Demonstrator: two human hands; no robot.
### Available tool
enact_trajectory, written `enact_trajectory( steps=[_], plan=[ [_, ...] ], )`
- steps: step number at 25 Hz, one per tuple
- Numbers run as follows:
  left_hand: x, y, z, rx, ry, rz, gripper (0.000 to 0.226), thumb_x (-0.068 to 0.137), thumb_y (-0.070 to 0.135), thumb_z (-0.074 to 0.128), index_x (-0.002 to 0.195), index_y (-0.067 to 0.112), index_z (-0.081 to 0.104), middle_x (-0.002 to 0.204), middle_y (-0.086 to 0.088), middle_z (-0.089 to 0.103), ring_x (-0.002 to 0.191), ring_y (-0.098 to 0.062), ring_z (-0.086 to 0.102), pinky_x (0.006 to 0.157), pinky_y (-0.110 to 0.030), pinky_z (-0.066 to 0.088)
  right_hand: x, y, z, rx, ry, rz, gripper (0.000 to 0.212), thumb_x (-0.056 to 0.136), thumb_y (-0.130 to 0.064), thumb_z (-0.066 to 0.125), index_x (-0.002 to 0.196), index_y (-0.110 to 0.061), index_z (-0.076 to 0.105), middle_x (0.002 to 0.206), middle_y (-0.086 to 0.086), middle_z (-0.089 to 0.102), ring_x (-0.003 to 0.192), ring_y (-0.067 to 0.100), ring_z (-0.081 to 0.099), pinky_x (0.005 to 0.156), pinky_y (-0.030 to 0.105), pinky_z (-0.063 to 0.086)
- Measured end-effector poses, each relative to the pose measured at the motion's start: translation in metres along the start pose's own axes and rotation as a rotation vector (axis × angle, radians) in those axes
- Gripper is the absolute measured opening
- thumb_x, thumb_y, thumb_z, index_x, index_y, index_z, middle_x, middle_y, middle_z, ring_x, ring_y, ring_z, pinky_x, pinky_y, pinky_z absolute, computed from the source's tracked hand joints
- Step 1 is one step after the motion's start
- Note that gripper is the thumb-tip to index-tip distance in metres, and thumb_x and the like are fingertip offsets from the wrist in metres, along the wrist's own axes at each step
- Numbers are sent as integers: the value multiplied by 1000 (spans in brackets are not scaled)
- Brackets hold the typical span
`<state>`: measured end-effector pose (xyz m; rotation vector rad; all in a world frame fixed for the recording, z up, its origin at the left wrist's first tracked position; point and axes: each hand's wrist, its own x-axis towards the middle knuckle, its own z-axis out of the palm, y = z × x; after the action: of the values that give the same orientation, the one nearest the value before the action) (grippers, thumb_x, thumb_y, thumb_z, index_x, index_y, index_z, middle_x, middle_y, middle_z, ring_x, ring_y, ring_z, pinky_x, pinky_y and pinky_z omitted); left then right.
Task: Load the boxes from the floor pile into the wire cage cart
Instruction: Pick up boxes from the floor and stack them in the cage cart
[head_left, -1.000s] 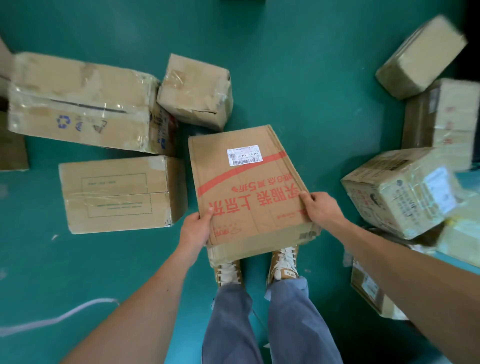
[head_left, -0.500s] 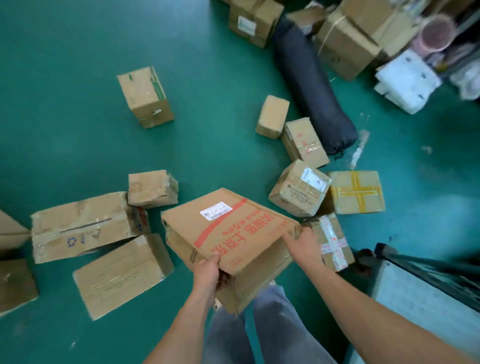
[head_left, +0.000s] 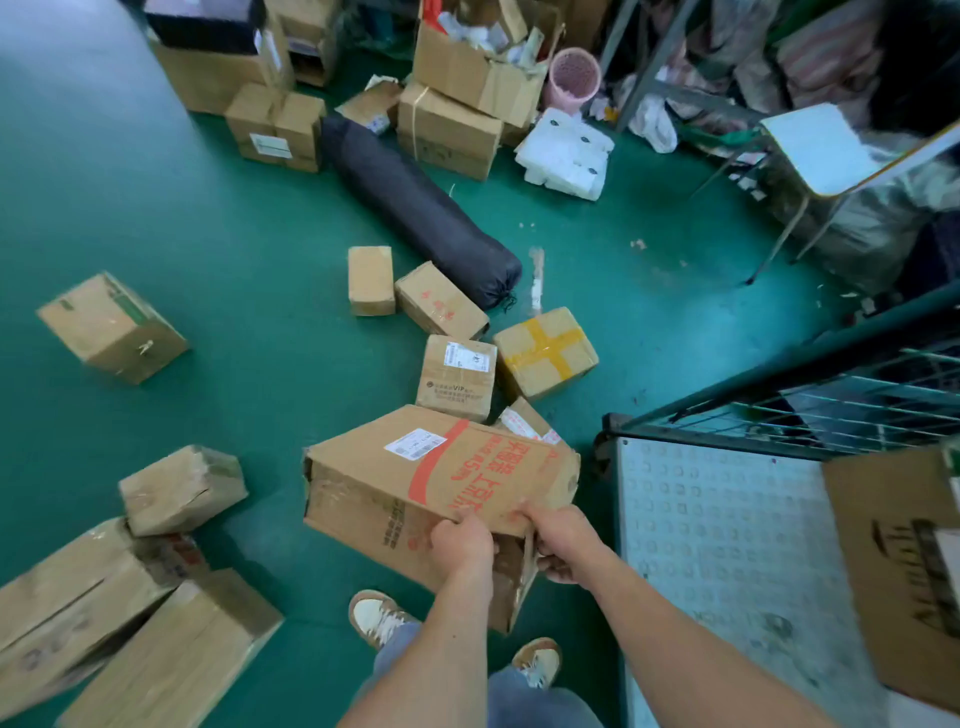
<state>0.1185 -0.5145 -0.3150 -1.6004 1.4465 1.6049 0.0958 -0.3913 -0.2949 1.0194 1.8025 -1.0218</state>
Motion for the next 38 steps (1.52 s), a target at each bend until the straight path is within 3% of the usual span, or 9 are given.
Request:
enact_trajectory(
  steps=[2,6,10,17,22,26,30,34,38],
  plan=[
    [-4,-22,27,77,-31,9,38,89,36,54,99,1,68,83,-20,74,68,-33,72,69,-44,62,-8,21,-36,25,-19,44,39,90,-49,59,70,-16,49,45,2,41,39,16,41,51,19,35],
    [-83,-30,64,166,-119,15,27,95,17,50,88,-1,68,54,-11,64,48,-25,59,44,-25,41,-35,57,-107,46,-13,51,28,90,-30,52,64,-18,49,45,0,42,40,15,44,51,18,37],
    [-143,-53,113,277,-177,55,26,94,8,47,82,-3,67,46,-9,58,45,-22,57,43,-22,37,-55,102,-174,146,36,67,26,88,-16,43,62,-17,45,44,1,42,38,15,43,51,18,36],
    [-235,-104,211,406,-335,153,26,97,13,45,97,-2,66,61,-13,62,44,-20,58,42,-20,38,-96,171,-288,296,137,101,33,82,-38,56,55,-23,42,41,-3,38,35,14,43,49,15,37],
    [-296,-142,274,537,-484,246,25,97,11,50,87,-5,66,47,-12,58,42,-24,54,43,-23,38,-120,229,-358,515,268,78,28,84,-33,59,61,-21,48,43,-2,40,36,15,45,45,14,37],
    [-335,-173,307,624,-615,293,31,100,11,52,72,-1,59,36,-8,52,42,-24,49,46,-25,35,-136,274,-390,753,350,81,29,88,-24,56,64,-20,41,46,0,35,37,14,37,45,14,31],
    [-361,-194,337,718,-725,333,20,100,17,57,90,0,60,57,-11,57,37,-20,50,40,-21,36,-145,304,-405,945,443,38,23,98,-20,52,76,-20,42,51,0,33,37,10,32,41,13,24],
    [-377,-201,359,801,-845,380,21,93,22,61,97,1,65,76,-18,66,57,-27,58,49,-25,40,-152,315,-416,1060,603,6,9,97,-24,54,94,-17,51,64,4,41,48,14,37,48,21,32],
    [-394,-197,378,916,-974,368,28,82,28,64,94,3,67,71,-18,70,60,-30,63,53,-30,45,-164,319,-426,1183,700,33,15,99,-24,57,89,-13,54,60,4,42,48,15,38,48,23,33]
  ],
)
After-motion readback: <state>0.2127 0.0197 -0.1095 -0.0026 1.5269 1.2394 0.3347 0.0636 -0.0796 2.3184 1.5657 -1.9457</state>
